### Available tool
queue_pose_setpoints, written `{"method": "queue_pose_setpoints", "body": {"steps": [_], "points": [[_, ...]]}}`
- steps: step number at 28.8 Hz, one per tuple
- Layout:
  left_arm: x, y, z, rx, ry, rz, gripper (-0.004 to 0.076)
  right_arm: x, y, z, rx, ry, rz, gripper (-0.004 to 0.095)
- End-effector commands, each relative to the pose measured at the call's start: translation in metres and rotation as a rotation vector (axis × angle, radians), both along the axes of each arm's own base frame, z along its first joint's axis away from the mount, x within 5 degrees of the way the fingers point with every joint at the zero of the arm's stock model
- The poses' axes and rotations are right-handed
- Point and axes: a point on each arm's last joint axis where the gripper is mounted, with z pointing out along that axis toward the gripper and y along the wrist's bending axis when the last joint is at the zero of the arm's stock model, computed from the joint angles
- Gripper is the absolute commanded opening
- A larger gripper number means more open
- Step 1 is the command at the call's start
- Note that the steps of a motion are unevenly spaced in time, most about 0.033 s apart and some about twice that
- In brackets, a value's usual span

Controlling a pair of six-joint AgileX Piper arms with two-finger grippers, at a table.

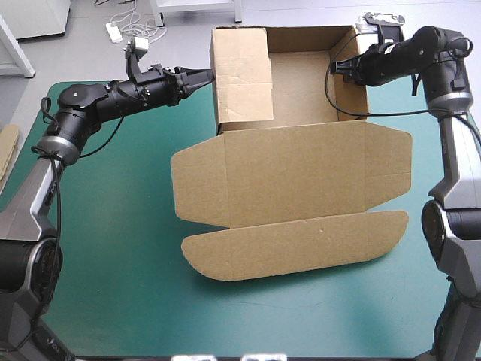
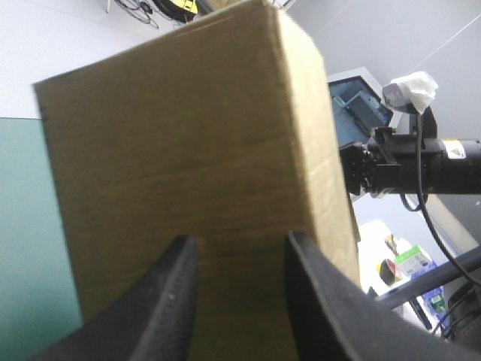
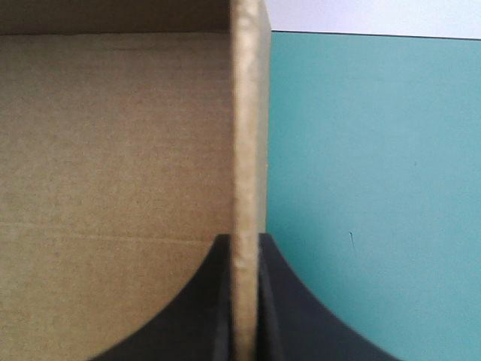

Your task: Fold the box

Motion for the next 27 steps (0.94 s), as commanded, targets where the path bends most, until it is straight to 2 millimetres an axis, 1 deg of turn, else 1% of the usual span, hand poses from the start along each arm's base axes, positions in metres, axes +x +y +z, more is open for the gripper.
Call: {"method": "queue_pose_setpoints", "body": {"steps": [1,5,7,11,14,21,23,26,27], "points": [[-0.017,-0.01,0.036,-0.035,-0.067,-0.039,0.0276,-0.018,0.012,0.038,0.041,-0.138,0.001,-0.0011],[-0.021,-0.014,0.043,-0.042,-0.085,-0.073,0.0276,-0.018,0.014,0.038,0.052,-0.138,-0.007,-0.0011],[-0.021,-0.014,0.043,-0.042,-0.084,-0.07,0.0277,-0.018,0.014,0.038,0.053,-0.134,-0.005,-0.0011],[-0.025,-0.016,0.044,-0.043,-0.076,-0.118,0.0291,-0.018,0.014,0.037,0.054,-0.131,-0.006,-0.0011],[-0.028,-0.017,0.05,-0.043,-0.096,-0.142,0.0291,-0.018,0.014,0.037,0.054,-0.131,-0.006,-0.0011],[-0.035,-0.018,0.068,-0.046,-0.15,-0.187,0.0321,-0.018,0.014,0.038,0.056,-0.138,-0.008,-0.0011],[-0.032,-0.017,0.065,-0.013,-0.149,-0.16,0.032,-0.018,0.014,0.038,0.06,-0.138,-0.006,-0.0011],[-0.029,-0.016,0.056,0.057,-0.111,-0.145,0.0321,-0.018,0.016,0.039,0.084,-0.136,-0.002,-0.0011],[-0.029,-0.017,0.051,0.105,-0.086,-0.137,0.0321,-0.018,0.015,0.039,0.09,-0.131,-0.012,-0.0009]]}}
